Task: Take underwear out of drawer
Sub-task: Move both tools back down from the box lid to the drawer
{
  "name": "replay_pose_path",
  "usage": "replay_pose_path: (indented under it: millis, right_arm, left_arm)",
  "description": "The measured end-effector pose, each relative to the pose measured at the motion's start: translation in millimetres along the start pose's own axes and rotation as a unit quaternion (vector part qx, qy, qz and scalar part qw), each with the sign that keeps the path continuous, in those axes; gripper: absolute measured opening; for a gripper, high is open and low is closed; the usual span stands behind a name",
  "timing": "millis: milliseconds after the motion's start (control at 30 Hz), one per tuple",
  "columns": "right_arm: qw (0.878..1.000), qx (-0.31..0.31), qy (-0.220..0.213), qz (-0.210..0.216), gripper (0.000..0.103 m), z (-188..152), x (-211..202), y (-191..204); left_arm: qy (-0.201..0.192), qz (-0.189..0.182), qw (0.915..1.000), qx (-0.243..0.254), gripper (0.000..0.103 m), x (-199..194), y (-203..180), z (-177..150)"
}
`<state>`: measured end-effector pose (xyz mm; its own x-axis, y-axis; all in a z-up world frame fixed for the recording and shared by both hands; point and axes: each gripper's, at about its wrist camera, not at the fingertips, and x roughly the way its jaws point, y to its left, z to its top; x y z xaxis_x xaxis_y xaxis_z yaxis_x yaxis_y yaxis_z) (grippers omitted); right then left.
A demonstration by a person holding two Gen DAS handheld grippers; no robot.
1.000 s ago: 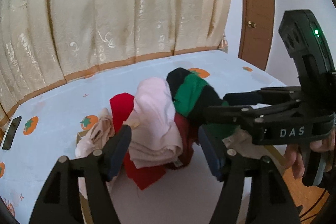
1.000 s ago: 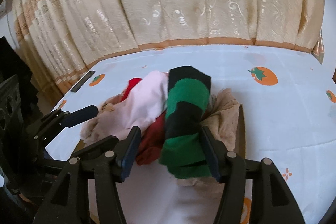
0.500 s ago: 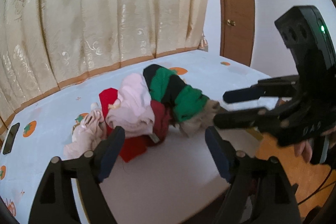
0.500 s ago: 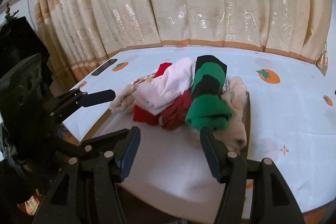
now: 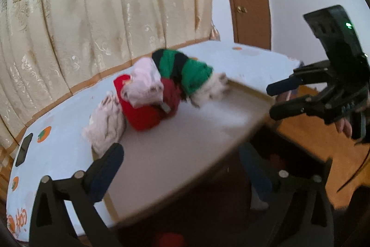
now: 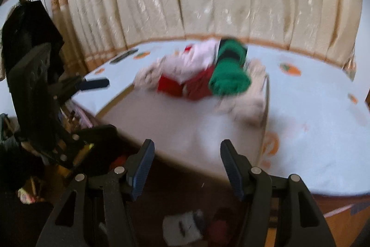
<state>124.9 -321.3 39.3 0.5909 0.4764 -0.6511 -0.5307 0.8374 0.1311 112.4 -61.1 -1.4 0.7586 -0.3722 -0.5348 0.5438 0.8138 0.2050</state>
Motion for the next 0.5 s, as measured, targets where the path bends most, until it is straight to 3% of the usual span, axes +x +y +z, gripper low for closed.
replay_pose_path:
  millis: [167,300,500]
  right_arm:
    - [0.999,-0.001,0.037,-0.001,0.062,-37.5,16.9,0.2]
    - [0.999,0.0,0.04,0.001,0.062,-58.0,22.8,3.3]
    - [0.997,-0.033,0.063,0.011,0.062,-79.7,35.7,16.0]
  left_arm:
    - [0.057,0.014,0.9983,0.005,0.102,-4.1,6.7,-41.6]
    - [0.101,0.008,0.9948,-0.004,0.102,-3.3,11.9,-72.1]
    - [0.181,-0.003,0.9834,-0.014,0.102,20.1,11.4,-106.0]
